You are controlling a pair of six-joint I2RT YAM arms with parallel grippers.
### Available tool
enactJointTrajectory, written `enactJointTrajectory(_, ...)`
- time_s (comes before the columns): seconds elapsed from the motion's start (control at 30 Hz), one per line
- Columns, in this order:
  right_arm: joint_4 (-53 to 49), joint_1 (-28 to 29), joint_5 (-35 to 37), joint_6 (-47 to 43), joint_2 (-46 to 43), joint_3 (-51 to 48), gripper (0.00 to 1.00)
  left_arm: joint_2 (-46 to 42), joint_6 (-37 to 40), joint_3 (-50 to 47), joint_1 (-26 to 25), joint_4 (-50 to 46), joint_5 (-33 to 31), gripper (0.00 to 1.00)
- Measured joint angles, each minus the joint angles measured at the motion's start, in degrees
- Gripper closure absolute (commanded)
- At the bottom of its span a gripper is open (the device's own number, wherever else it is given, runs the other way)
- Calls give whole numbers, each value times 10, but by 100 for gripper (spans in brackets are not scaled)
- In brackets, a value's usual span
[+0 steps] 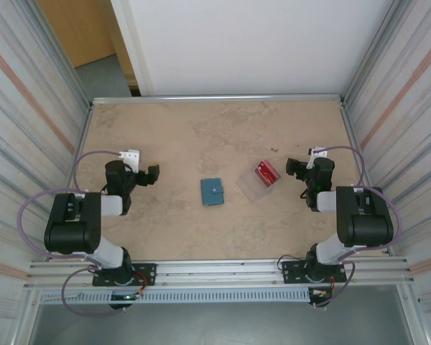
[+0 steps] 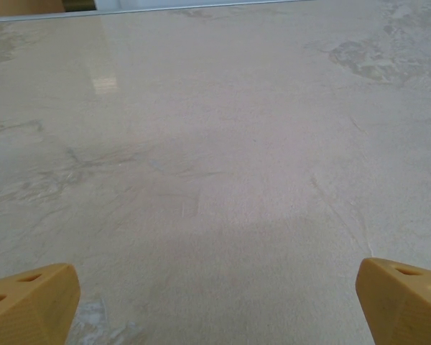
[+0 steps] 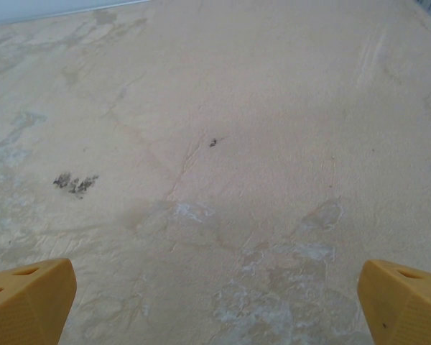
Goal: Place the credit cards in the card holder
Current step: Reset both arms
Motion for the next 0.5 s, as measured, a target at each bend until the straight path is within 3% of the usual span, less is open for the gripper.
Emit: enactJointTrajectory(0.5, 0, 0, 0, 0, 0, 0, 1, -1, 0, 0, -19, 0, -57, 1)
